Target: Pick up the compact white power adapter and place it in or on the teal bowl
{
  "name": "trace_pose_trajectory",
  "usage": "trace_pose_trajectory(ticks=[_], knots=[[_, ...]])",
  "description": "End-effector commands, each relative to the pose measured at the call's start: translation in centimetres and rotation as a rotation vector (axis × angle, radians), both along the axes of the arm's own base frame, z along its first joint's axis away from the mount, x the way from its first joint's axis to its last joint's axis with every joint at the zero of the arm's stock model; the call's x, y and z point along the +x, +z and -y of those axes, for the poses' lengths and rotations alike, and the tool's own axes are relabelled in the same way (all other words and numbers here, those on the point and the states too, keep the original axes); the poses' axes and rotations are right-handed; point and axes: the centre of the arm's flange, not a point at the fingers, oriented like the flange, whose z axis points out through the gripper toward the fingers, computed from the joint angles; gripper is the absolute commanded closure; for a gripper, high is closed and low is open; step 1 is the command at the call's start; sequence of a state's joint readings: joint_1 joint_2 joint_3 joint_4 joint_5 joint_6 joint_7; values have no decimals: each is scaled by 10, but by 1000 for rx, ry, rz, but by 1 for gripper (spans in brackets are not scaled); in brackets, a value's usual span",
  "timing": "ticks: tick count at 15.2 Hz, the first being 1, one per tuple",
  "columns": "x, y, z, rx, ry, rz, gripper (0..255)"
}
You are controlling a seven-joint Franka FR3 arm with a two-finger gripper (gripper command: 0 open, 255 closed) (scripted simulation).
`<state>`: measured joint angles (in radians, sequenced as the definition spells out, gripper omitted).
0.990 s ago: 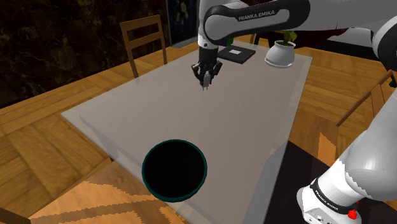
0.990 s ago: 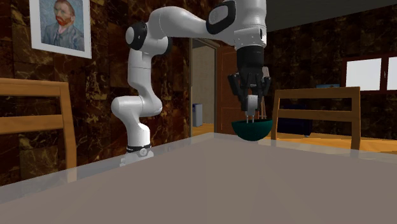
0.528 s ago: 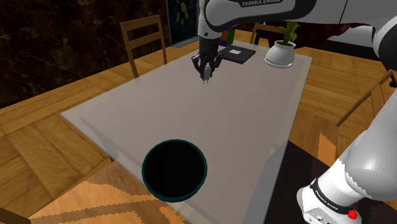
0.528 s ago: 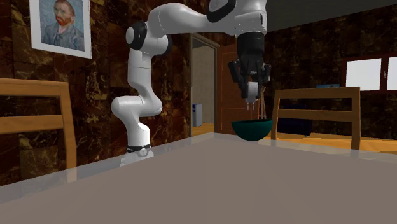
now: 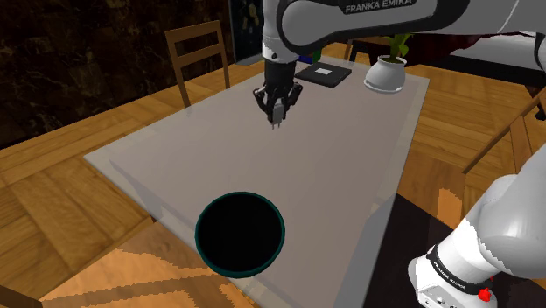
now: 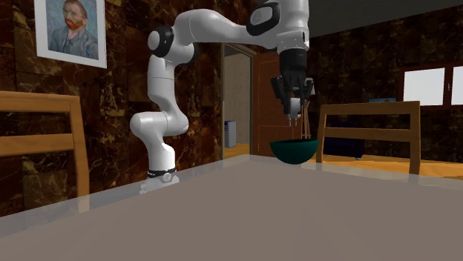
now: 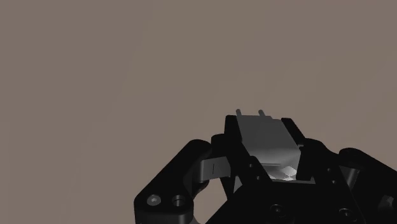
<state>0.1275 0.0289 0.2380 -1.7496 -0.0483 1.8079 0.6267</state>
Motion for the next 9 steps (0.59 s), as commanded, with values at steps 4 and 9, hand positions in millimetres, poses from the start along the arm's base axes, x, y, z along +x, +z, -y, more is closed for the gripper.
trace_pose_trajectory(ticks=[4, 9], knots=[[-37, 4, -56, 0, -1, 0, 255], [-74, 6, -110, 0, -1, 0, 255]])
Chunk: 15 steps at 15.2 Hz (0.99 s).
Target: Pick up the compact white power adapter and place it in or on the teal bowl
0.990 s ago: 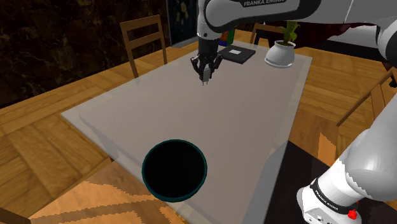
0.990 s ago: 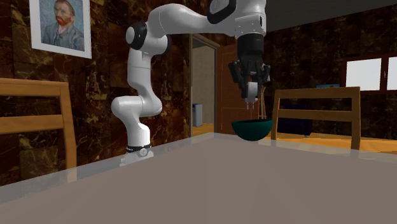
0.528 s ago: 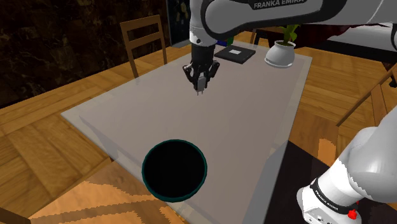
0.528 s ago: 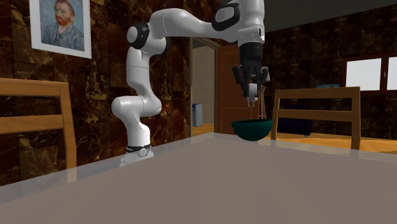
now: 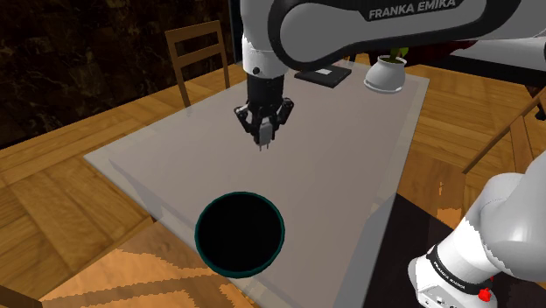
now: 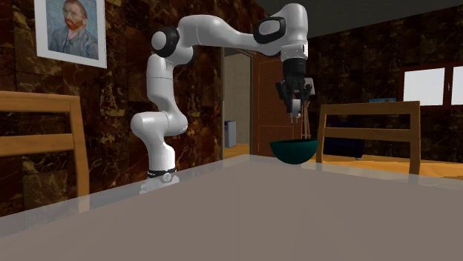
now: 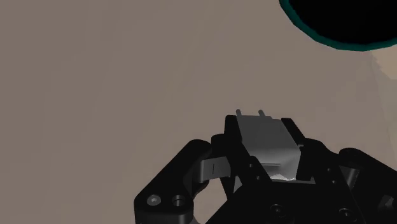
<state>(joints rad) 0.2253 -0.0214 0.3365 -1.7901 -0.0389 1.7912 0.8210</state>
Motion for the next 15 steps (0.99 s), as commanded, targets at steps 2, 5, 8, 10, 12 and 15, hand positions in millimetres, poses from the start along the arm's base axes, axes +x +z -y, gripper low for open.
trace_pose_trajectory(ticks=[2, 5, 8, 10, 12, 15], knots=[[-24, 0, -36, 0, -1, 0, 255], [-46, 1, -68, 0, -1, 0, 255], [-69, 3, -101, 0, -1, 0, 255], [-84, 3, -123, 0, -1, 0, 255], [-103, 4, -150, 0, -1, 0, 255], [-103, -12, -150, 0, -1, 0, 255]])
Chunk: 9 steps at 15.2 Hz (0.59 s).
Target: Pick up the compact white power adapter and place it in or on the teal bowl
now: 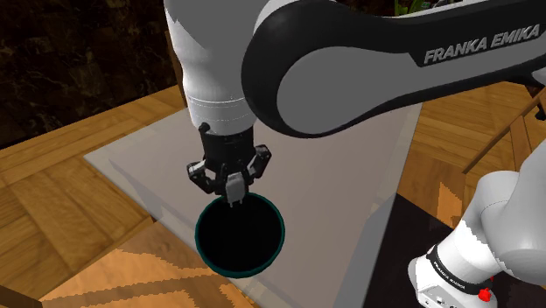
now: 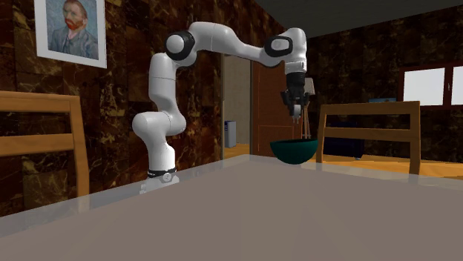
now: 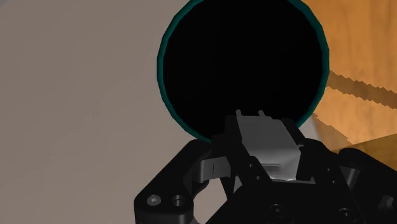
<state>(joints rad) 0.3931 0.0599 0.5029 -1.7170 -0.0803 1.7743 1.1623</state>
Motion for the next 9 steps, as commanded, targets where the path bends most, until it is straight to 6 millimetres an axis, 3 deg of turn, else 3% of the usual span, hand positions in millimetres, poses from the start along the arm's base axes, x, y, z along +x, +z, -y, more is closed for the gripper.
trace_pose_trajectory(ticks=[1, 9], knots=[[-1, -9, -2, 0, -1, 0, 255], [-1, -52, -2, 0, -1, 0, 255]])
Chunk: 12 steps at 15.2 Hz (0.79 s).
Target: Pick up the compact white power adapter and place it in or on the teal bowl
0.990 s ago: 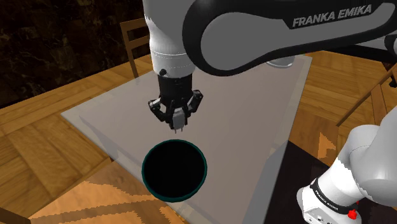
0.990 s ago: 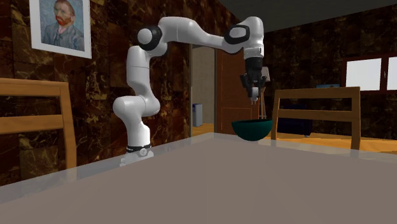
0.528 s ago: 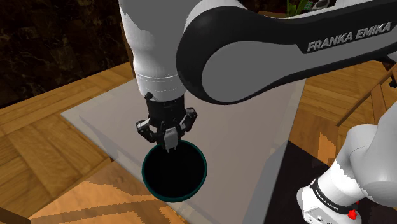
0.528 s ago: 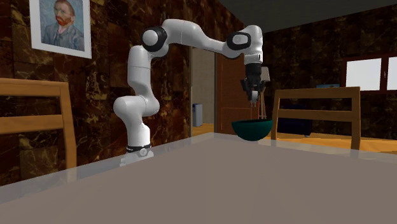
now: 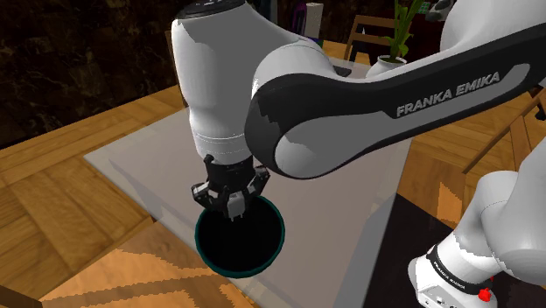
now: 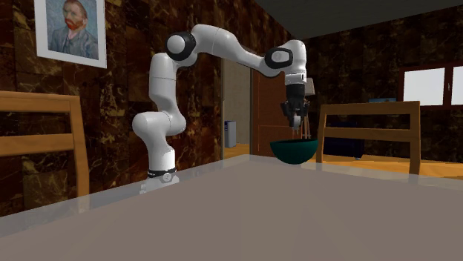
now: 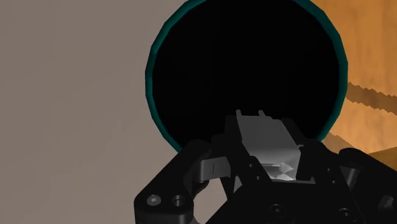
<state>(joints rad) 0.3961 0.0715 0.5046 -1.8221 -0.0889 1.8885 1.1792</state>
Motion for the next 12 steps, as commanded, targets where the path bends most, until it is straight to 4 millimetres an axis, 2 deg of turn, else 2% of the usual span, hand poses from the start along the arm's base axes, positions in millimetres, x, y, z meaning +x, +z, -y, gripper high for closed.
trace_pose_trajectory(ticks=[1, 3, 11, 12], knots=[[0, -11, 1, 0, 0, 0, 255], [0, -22, 1, 0, 0, 0, 255], [0, -22, 1, 0, 0, 0, 255], [0, -22, 1, 0, 0, 0, 0]])
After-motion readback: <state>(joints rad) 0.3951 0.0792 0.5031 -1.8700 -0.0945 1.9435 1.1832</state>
